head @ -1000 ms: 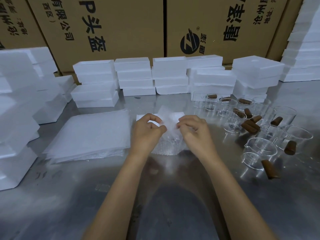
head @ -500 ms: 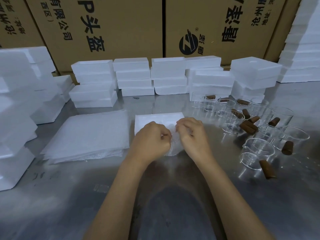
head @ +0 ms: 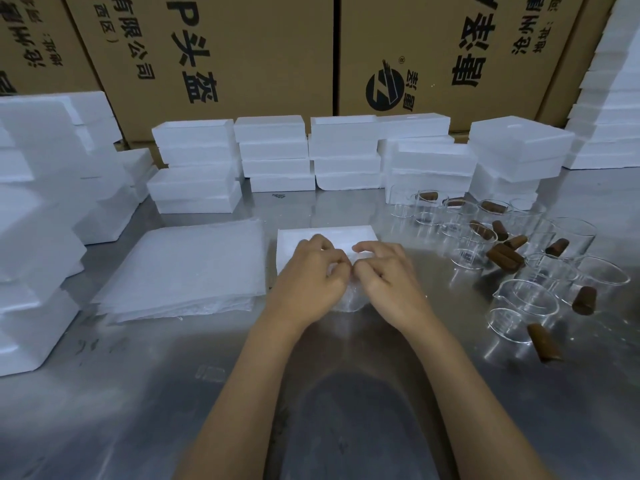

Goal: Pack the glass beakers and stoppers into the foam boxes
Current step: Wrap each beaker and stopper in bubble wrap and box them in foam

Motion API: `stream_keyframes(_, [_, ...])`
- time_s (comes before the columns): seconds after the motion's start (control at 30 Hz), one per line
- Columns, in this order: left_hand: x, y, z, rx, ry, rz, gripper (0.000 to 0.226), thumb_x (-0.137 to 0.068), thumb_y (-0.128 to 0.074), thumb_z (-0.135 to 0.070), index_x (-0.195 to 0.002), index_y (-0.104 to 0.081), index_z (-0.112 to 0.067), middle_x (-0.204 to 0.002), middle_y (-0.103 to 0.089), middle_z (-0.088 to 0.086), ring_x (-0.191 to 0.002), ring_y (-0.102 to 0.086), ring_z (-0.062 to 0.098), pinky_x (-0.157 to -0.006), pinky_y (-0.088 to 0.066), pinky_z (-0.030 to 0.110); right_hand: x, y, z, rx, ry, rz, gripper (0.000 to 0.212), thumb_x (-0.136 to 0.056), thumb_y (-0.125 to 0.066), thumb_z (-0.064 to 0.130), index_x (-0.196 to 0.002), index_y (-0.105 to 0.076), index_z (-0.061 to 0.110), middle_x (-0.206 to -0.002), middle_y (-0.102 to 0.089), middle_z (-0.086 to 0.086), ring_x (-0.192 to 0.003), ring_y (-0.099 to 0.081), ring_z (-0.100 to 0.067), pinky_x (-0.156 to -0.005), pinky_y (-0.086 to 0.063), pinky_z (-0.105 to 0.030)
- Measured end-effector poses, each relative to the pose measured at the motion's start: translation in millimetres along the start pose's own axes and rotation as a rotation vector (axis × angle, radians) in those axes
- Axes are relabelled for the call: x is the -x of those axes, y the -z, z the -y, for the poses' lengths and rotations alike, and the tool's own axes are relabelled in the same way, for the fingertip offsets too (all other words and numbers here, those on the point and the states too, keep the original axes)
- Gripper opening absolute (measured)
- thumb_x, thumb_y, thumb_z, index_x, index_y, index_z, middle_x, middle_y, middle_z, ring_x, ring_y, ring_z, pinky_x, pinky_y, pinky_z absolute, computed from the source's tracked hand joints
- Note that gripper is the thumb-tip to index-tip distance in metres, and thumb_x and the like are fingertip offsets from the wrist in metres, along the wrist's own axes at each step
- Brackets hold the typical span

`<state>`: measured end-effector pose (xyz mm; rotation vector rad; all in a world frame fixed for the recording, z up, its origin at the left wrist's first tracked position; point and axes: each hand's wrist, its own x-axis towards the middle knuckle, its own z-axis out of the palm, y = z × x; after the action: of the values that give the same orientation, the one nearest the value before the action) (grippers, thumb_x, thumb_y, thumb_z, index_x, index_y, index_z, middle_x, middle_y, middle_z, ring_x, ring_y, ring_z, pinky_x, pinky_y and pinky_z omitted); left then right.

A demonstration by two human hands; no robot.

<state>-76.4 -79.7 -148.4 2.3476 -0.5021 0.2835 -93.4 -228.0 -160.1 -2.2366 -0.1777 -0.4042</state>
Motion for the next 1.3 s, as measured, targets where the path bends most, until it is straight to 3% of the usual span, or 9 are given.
stream_keyframes(0.13, [1,-8,3,-0.069,-0.001,0.057,0.036,-0.09,-0.042,-0.042,-0.076,-0.069,-0.023,-0.103,-0.049,-0.011,-0.102,-0.042,0.008,-0.072,-0.039,0.027,-3,11,9,-0.492,-0.12,-0.271,0.029,-0.079,-0.048,0.019,-0.063,-0.072,0.017,-0.097,-0.071,0.012,-0.099,-0.059,0.001,-0.083,-0.042,-0.012])
stream_keyframes(0.23, [3,-8,0,-0.075,0.006,0.06,0.042,-0.082,-0.033,-0.053,-0.056,-0.053,-0.028,-0.102,-0.048,-0.011,-0.1,-0.041,0.006,-0.072,-0.043,0.03,-4,28,2,-0.557,-0.246,-0.45,0.027,-0.078,-0.047,0.009,-0.061,-0.067,0.017,-0.067,-0.067,0.019,-0.066,-0.056,0.009,-0.066,-0.043,-0.016])
stream_keyframes(0.3, [3,-8,-1,-0.046,0.032,0.058,0.042,-0.084,-0.039,-0.051,-0.049,-0.047,-0.028,-0.101,-0.048,-0.011,-0.098,-0.043,0.005,-0.071,-0.043,0.03,-3,34,-3,-0.542,-0.328,-0.391,0.02,-0.073,-0.052,0.01,-0.062,-0.067,0.017,-0.06,-0.063,0.019,-0.06,-0.053,0.01,-0.065,-0.041,-0.019])
stream_keyframes(0.47, [1,-10,-1,-0.004,0.071,0.016,0.037,-0.089,-0.051,-0.041,-0.057,-0.057,-0.024,-0.094,-0.048,-0.008,-0.086,-0.049,0.008,-0.068,-0.039,0.029,-4,23,-3,-0.458,-0.324,-0.053,0.01,-0.085,-0.061,0.007,-0.078,-0.068,0.004,-0.056,-0.057,0.013,-0.057,-0.052,-0.001,-0.063,-0.045,-0.017])
stream_keyframes(0.67, [4,-4,-4,-0.083,0.036,0.094,0.042,-0.066,-0.048,-0.07,-0.09,-0.051,-0.037,-0.099,-0.049,-0.017,-0.098,-0.044,0.003,-0.075,-0.042,0.028,-3,19,-3,-0.418,-0.226,-0.087,0.012,-0.087,-0.064,0.003,-0.077,-0.069,0.008,-0.065,-0.059,0.006,-0.06,-0.052,-0.004,-0.064,-0.044,-0.014])
stream_keyframes(0.83, [5,-2,-6,-0.101,0.018,0.043,0.035,-0.063,-0.06,-0.061,-0.086,-0.05,-0.036,-0.098,-0.049,-0.016,-0.098,-0.046,0.005,-0.073,-0.041,0.027,-9,15,-6,-0.384,-0.165,-0.31,0.013,-0.092,-0.063,0.015,-0.092,-0.074,0.022,-0.107,-0.064,0.009,-0.112,-0.057,-0.021,-0.104,-0.044,-0.042])
stream_keyframes(0.97, [2,13,-7,0.155,0.123,-0.193,0.041,-0.054,-0.054,-0.061,-0.08,-0.045,-0.03,-0.082,-0.052,-0.014,-0.074,-0.049,0.004,-0.058,-0.034,0.019,-13,11,-19,-0.332,-0.238,-0.157,0.029,-0.099,-0.05,0.017,-0.121,-0.067,0.026,-0.136,-0.058,0.002,-0.136,-0.043,-0.019,-0.117,-0.03,-0.042])
stream_keyframes(1.17, [0,24,-2,0.322,0.08,-0.503,0.052,-0.08,-0.058,-0.04,-0.127,-0.037,-0.046,-0.126,-0.048,-0.023,-0.116,-0.042,0.0,-0.09,-0.034,0.012,-11,7,-22,-0.142,-0.177,-0.088,0.012,-0.085,-0.07,0.019,-0.095,-0.065,0.025,-0.09,-0.056,0.001,-0.092,-0.05,-0.017,-0.095,-0.043,-0.036])
stream_keyframes(1.3, [-1,19,2,0.166,-0.02,-0.527,0.05,-0.093,-0.056,-0.034,-0.141,-0.039,-0.036,-0.149,-0.037,-0.009,-0.131,-0.029,0.001,-0.106,-0.026,0.021,-7,9,-16,-0.174,-0.155,-0.004,0.016,-0.082,-0.071,0.015,-0.084,-0.058,0.022,-0.096,-0.054,0.008,-0.071,-0.042,-0.009,-0.076,-0.039,-0.031])
